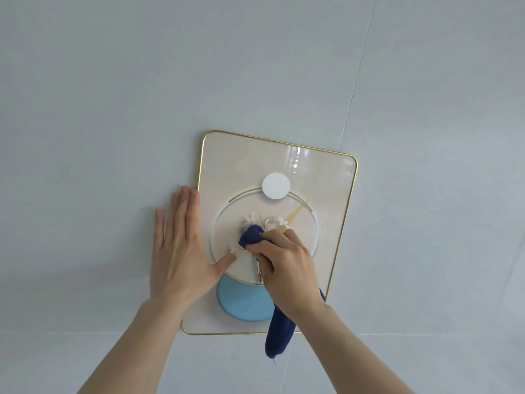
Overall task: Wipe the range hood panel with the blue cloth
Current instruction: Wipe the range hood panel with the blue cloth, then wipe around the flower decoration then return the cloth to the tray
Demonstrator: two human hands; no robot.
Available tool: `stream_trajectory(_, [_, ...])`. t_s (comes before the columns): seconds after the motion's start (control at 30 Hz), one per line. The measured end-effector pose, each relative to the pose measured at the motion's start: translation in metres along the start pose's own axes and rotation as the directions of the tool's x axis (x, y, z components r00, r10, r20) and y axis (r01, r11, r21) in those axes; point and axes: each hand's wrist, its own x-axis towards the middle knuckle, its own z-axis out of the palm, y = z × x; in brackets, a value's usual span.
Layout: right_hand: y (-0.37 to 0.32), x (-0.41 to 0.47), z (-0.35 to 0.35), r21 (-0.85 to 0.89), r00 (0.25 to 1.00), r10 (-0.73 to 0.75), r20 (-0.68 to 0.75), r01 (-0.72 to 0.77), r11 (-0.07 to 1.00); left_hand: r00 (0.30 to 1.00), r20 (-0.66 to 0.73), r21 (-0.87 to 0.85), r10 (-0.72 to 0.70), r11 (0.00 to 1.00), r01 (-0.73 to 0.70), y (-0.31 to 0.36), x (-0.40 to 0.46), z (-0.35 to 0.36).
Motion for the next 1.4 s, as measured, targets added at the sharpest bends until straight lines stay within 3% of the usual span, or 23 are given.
stream_trajectory(0.2, [0.006,-0.059,-0.03,0.123,0.957,0.261,0.126,-0.276,0.953,0.999,0.036,-0.083,0.022,0.996,-0.019,0.017,-0.052,-0.011])
stream_trajectory(0.37, [0.012,-0.11,-0.052,0.181,0.799,0.485,0.355,-0.568,0.803,0.96,0.249,-0.25,0.125,0.966,-0.061,0.056,-0.097,0.002])
stream_trajectory(0.53, [0.026,-0.159,-0.077,0.24,0.634,0.561,0.532,-0.748,0.619,0.821,0.521,-0.347,0.232,0.937,-0.044,0.089,-0.135,0.03])
stream_trajectory(0.73, [0.059,-0.211,-0.103,0.263,0.582,0.565,0.584,-0.795,0.547,0.721,0.655,-0.32,0.226,0.947,-0.006,0.134,-0.177,0.062])
stream_trajectory(0.93, [0.106,-0.271,-0.123,0.229,0.518,0.571,0.636,-0.834,0.502,0.689,0.7,-0.253,0.186,0.967,-0.004,0.187,-0.208,0.098])
stream_trajectory(1.0, [0.124,-0.292,-0.13,0.172,0.456,0.553,0.698,-0.856,0.488,0.678,0.717,-0.236,0.161,0.972,0.019,0.202,-0.221,0.112])
stream_trajectory(1.1, [0.152,-0.328,-0.138,0.028,0.39,0.549,0.739,-0.832,0.554,0.653,0.749,-0.192,0.117,0.98,0.044,0.22,-0.242,0.135])
stream_trajectory(1.2, [0.174,-0.36,-0.141,-0.13,0.358,0.619,0.699,-0.787,0.603,0.617,0.784,-0.145,0.07,0.987,0.072,0.235,-0.264,0.159])
stream_trajectory(1.4, [0.21,-0.412,-0.137,-0.278,0.29,0.693,0.66,-0.763,0.584,0.502,0.864,-0.084,-0.038,0.972,0.218,0.263,-0.314,0.208])
